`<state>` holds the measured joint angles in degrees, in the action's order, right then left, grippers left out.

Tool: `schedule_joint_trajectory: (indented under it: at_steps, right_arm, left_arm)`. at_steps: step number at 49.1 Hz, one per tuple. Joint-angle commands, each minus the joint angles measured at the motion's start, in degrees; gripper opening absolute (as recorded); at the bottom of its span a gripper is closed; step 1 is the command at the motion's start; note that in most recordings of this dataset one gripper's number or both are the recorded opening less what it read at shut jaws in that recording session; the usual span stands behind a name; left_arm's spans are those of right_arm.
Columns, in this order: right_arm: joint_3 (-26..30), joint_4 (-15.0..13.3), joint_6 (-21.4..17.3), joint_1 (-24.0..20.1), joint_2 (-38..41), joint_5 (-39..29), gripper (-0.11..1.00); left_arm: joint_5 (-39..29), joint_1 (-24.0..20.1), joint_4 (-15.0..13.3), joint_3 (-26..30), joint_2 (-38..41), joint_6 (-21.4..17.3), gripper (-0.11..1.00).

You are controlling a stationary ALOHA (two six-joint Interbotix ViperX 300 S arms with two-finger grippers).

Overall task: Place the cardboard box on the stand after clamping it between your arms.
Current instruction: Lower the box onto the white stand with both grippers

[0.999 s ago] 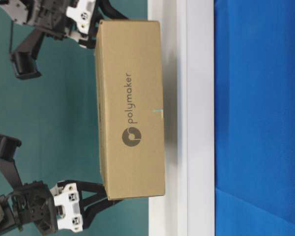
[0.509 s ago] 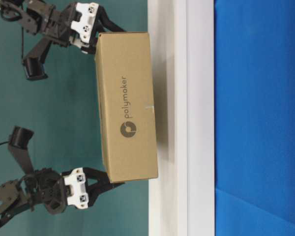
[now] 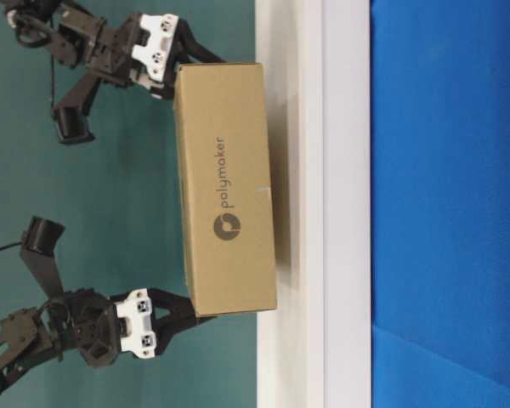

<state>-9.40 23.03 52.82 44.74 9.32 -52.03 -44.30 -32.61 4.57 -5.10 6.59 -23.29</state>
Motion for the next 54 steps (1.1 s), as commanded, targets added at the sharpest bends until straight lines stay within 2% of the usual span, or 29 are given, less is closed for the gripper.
schedule_joint_trajectory:
  at_steps: [1, 11, 21, 30, 38, 50, 54]
  right_arm:
    - [2.7, 8.2, -0.4, -4.3, -0.3, 4.9, 0.97]
    - [0.5, 8.2, 1.3, -4.3, 2.1, 7.9, 0.97]
    - [-1.1, 7.6, 1.4, -4.1, 3.8, 10.2, 0.97]
    - [-2.5, 7.2, 1.3, -3.3, 3.2, 9.5, 0.97]
    - [-3.3, 6.9, 1.4, -2.4, 1.6, 7.5, 0.97]
    - [-7.0, 6.7, 1.2, 1.1, -4.2, 7.4, 0.97]
    - [-8.8, 6.6, 1.2, 2.4, -6.2, 7.6, 0.97]
  left_arm:
    - [7.6, 3.2, -1.5, 2.0, -0.3, 1.5, 0.83]
    - [12.2, 2.7, -1.5, -2.3, -0.2, 1.5, 0.83]
    - [12.6, 1.8, -1.5, -3.9, 0.0, 1.4, 0.83]
    - [12.4, 1.7, -1.5, -5.3, -0.4, 1.2, 0.83]
    - [12.2, 1.6, -1.5, -7.5, -2.1, 1.2, 0.83]
    - [11.7, -1.1, -1.5, -11.0, -6.9, 1.1, 0.83]
    - [11.6, -2.4, -1.4, -12.5, -8.3, 0.0, 0.83]
